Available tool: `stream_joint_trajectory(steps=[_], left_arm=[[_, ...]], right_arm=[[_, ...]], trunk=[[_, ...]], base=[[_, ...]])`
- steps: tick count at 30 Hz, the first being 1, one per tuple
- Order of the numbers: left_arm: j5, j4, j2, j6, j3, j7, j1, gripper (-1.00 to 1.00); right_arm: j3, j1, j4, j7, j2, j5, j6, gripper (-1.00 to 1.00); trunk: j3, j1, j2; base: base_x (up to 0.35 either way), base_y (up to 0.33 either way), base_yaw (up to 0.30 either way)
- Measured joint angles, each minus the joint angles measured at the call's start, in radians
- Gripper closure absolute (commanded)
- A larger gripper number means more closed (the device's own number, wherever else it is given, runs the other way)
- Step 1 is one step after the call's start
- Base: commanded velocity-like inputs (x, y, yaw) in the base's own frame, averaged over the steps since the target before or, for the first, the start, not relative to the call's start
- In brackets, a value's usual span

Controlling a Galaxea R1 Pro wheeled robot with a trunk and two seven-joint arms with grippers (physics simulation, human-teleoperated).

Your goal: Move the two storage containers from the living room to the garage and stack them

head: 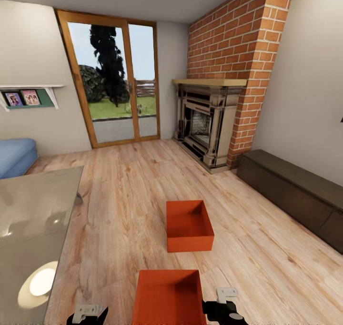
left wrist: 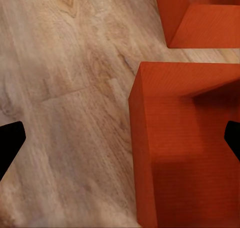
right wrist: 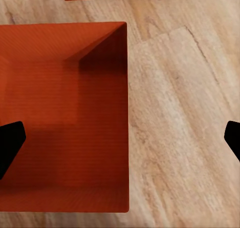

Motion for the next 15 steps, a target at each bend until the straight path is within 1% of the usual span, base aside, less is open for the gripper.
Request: stream_joint_trajectory(steps=[15], left_arm=[[0.000, 0.000, -0.001, 0.000, 0.000, 0.000, 0.000, -1.00]], right_arm=[[0.000, 0.000, 0.000, 0.000, 0.000, 0.000, 0.000, -1.00]], trunk=[[-0.016, 0.000, 0.000]], base=[[0.000, 0.000, 0.000]])
